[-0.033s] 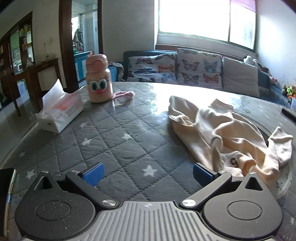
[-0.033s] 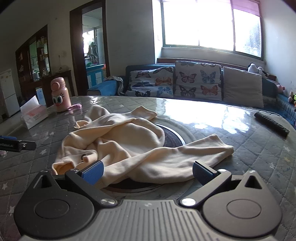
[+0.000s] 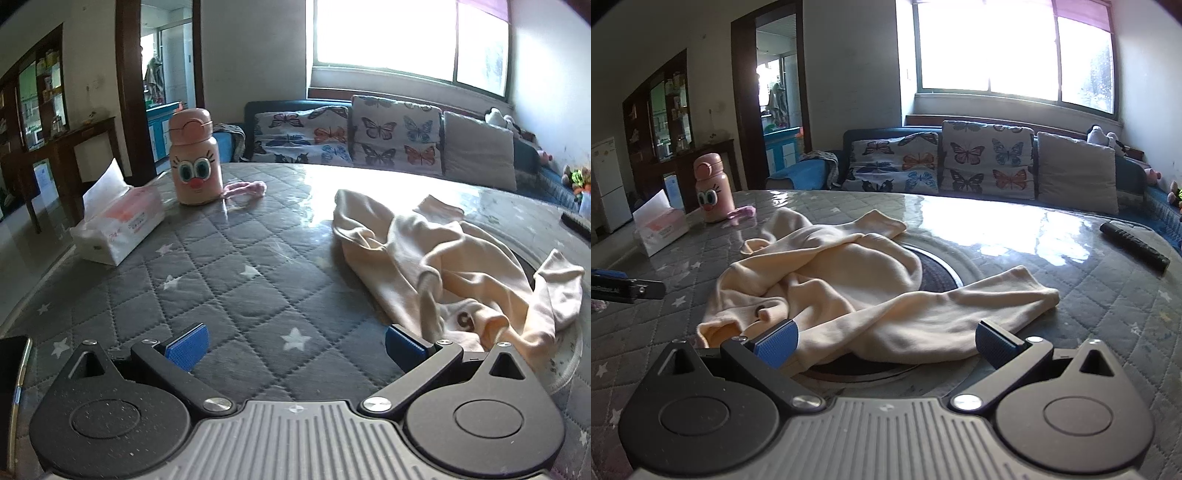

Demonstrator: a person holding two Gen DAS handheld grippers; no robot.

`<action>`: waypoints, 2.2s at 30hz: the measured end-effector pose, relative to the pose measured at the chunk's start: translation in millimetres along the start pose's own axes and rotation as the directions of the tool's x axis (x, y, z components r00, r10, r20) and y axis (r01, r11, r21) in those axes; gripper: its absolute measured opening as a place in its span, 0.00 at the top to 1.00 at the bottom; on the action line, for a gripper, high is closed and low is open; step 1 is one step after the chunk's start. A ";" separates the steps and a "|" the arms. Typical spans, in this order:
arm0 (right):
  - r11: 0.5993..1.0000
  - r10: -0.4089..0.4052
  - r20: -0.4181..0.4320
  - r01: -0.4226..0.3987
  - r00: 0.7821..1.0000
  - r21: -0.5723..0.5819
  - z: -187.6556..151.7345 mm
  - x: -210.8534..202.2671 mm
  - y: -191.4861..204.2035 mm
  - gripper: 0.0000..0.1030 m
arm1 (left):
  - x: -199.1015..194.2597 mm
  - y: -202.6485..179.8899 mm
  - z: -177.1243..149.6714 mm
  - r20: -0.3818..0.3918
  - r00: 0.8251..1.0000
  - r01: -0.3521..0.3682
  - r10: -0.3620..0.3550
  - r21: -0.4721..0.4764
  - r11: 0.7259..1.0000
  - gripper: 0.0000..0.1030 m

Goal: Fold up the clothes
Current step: 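Move both grippers toward the crumpled cream sweatshirt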

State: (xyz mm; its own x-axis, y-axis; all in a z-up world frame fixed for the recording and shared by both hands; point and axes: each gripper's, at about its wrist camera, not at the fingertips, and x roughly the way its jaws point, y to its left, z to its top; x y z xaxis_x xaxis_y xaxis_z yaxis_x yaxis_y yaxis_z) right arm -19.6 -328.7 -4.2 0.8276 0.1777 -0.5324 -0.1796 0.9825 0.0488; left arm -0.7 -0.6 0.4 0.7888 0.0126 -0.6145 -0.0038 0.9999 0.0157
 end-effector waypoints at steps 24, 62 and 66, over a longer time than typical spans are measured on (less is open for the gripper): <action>0.998 0.060 -0.082 -0.062 0.995 -0.018 -22.6 -6.8 25.5 0.00 | -20.8 -48.4 -13.9 -0.051 0.996 0.075 -0.070 0.104 0.992 0.00; 0.993 0.093 -0.130 -0.101 0.987 -0.059 -30.9 -6.9 44.0 0.00 | -21.4 -56.8 -20.2 -0.078 0.986 0.155 -0.147 0.098 0.983 0.00; 0.992 0.098 -0.133 -0.107 0.986 -0.065 -30.7 -5.1 45.9 0.00 | -21.9 -56.8 -19.2 -0.077 0.986 0.153 -0.146 0.098 0.983 0.00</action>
State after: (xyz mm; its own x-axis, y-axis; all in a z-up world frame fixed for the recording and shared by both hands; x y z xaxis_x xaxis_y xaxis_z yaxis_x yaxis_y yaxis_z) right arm -48.4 -286.2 -25.3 0.7278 0.2643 -0.6328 -0.3013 0.9521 0.0510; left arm -29.5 -57.5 -2.2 0.7311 -0.1327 -0.6692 0.1773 0.9842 -0.0014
